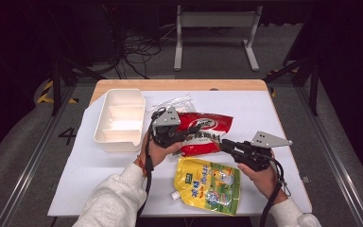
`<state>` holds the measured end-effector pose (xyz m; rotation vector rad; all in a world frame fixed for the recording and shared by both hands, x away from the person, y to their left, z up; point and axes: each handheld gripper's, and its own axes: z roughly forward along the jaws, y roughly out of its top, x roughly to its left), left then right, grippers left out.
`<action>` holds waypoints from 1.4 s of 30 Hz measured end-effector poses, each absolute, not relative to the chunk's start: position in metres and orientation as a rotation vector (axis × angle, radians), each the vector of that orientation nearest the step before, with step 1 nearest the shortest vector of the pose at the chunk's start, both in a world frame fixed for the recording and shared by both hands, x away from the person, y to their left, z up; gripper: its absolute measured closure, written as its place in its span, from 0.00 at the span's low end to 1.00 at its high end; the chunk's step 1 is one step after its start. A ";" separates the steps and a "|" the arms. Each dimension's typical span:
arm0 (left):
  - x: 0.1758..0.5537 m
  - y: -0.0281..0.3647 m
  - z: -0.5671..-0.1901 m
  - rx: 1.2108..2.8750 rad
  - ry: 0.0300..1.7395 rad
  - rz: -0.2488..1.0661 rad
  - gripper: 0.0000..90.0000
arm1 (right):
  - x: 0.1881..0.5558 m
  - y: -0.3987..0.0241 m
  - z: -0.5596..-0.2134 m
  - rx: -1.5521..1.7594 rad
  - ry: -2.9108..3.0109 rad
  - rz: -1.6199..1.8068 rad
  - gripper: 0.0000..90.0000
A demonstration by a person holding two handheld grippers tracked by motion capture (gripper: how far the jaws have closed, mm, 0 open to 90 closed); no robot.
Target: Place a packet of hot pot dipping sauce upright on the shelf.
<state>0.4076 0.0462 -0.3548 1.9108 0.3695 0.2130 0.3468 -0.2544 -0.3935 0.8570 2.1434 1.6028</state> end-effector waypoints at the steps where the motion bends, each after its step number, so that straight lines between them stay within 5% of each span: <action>1: 0.408 0.046 -0.355 1.911 0.369 0.213 1.00 | 0.347 -0.255 -0.393 0.872 2.142 1.599 0.68; 13: 0.407 0.070 -0.335 1.917 0.365 0.273 1.00 | 0.332 -0.274 -0.400 0.903 2.225 1.450 0.49; 27: 0.409 0.120 -0.304 1.916 0.407 0.381 1.00 | 0.327 -0.305 -0.409 1.013 2.194 1.380 0.43; 42: 0.453 0.217 -0.280 1.912 0.532 0.585 1.00 | 0.318 -0.308 -0.419 1.061 2.198 1.348 0.41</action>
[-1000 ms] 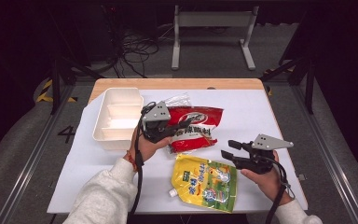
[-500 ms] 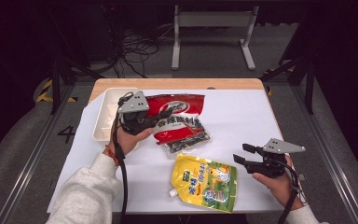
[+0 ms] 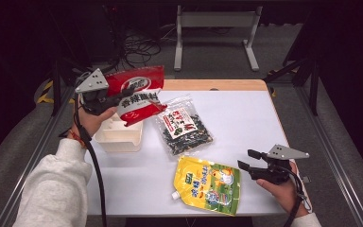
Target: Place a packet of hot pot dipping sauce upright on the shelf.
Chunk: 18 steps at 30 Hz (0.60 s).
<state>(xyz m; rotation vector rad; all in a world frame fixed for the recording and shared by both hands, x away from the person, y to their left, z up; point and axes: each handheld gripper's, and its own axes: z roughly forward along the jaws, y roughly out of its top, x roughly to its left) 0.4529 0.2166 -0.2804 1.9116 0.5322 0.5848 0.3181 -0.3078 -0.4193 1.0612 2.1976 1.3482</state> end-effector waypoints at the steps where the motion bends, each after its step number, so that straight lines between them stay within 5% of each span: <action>1: 0.456 0.220 -0.281 1.907 0.540 0.586 1.00 | 0.316 -0.310 -0.420 1.067 2.198 1.340 0.41; 18: 0.519 0.257 -0.292 1.978 0.519 0.688 1.00 | 0.291 -0.335 -0.433 1.229 2.124 1.272 0.40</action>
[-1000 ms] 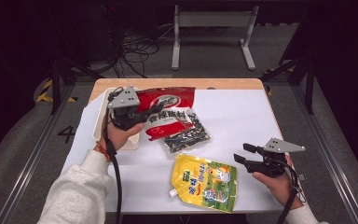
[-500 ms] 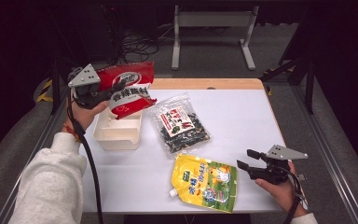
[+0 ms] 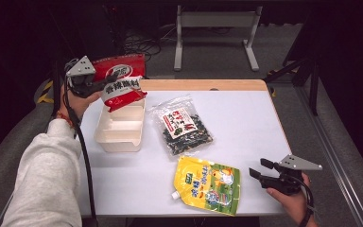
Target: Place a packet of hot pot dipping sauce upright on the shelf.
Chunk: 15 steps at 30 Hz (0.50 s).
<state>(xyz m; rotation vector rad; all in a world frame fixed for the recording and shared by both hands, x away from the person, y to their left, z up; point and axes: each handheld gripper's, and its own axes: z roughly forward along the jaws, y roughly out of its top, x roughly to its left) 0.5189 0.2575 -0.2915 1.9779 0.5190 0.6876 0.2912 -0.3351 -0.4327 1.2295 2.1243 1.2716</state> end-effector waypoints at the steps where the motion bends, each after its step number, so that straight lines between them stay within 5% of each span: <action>1: 0.522 0.258 -0.293 1.989 0.508 0.697 1.00 | 0.289 -0.336 -0.434 1.239 2.120 1.265 0.40; 15: 0.550 0.262 -0.321 2.039 0.487 0.729 1.00 | 0.288 -0.331 -0.438 1.267 2.117 1.279 0.40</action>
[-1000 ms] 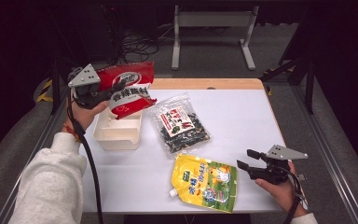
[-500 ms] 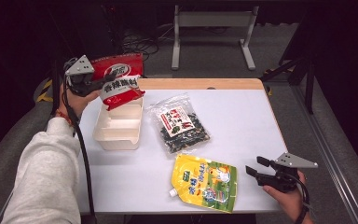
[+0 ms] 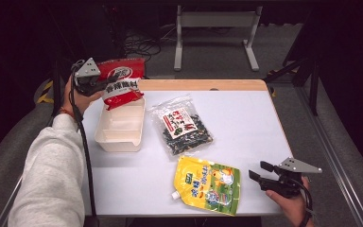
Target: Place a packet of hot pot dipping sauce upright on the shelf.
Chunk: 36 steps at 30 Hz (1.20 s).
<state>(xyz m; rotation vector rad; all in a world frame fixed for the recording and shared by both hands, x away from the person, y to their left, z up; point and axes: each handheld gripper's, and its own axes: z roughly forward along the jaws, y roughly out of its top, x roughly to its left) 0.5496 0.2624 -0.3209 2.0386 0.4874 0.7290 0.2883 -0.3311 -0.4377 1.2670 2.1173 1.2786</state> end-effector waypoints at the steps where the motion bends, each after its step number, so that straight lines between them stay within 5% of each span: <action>1: 0.551 0.261 -0.321 2.039 0.479 0.748 1.00 | 0.289 -0.330 -0.438 1.264 2.123 1.279 0.40; 15: 0.569 0.241 -0.334 2.061 0.432 0.842 0.98 | 0.290 -0.330 -0.442 1.273 2.139 1.301 0.39; 24: 0.575 0.253 -0.357 2.053 0.687 0.613 0.63 | 0.291 -0.329 -0.443 1.274 2.149 1.325 0.39; 29: 0.567 0.268 -0.366 2.038 0.769 0.511 0.61 | 0.294 -0.327 -0.444 1.259 2.170 1.336 0.38; 36: 0.551 0.272 -0.375 2.033 0.794 0.551 0.74 | 0.296 -0.326 -0.446 1.250 2.203 1.338 0.38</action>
